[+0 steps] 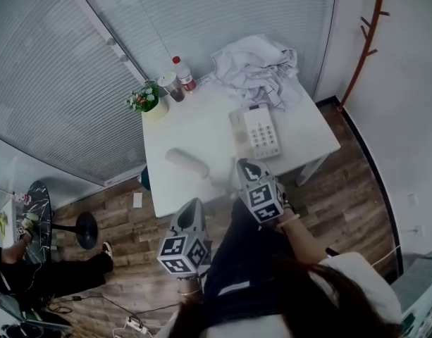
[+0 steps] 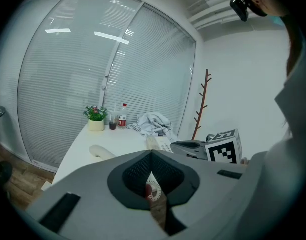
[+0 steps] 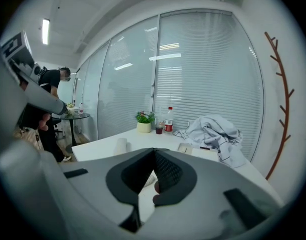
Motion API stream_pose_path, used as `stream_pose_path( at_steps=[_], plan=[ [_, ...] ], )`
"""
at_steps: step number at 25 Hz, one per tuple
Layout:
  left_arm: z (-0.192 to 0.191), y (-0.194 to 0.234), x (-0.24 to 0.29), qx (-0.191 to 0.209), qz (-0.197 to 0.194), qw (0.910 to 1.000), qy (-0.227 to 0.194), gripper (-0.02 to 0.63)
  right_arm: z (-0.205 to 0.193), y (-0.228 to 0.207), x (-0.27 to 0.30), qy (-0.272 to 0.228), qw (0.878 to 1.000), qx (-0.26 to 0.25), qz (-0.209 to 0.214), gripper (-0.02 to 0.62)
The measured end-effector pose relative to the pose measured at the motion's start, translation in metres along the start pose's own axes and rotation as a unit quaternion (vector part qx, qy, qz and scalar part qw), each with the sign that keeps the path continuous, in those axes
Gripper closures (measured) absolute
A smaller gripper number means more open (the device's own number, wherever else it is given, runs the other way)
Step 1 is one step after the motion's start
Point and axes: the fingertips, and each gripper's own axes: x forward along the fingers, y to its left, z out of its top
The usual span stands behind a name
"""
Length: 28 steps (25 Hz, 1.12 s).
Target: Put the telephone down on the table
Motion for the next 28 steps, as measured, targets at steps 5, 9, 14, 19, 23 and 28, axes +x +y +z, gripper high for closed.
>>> stream_pose_path(
  at_steps=[5, 9, 14, 19, 23, 28],
  plan=[
    [-0.002, 0.008, 0.004, -0.006, 0.001, 1.0, 0.002, 0.606, 0.009, -0.01, -0.009, -0.016, 0.999, 0.02, -0.019, 0.597],
    [0.001, 0.012, 0.013, -0.008, -0.004, 1.0, 0.0, 0.606, 0.019, -0.02, -0.009, -0.02, 0.999, 0.015, -0.033, 0.597],
    [0.01, 0.016, 0.022, -0.007, -0.007, 0.9999, -0.004, 0.606, 0.025, -0.025, -0.008, -0.017, 0.999, 0.017, -0.038, 0.598],
    [0.016, 0.019, 0.029, -0.002, -0.005, 1.0, -0.003, 0.606, 0.031, -0.034, -0.004, -0.022, 0.998, 0.035, -0.037, 0.598],
    [0.014, 0.02, 0.032, -0.003, -0.003, 0.9999, 0.012, 0.606, 0.034, -0.034, 0.004, -0.025, 0.998, 0.051, -0.024, 0.598],
    [0.015, 0.027, 0.034, -0.004, 0.004, 0.9999, 0.011, 0.606, 0.037, -0.031, 0.012, -0.025, 0.998, 0.048, -0.017, 0.598]
  ],
)
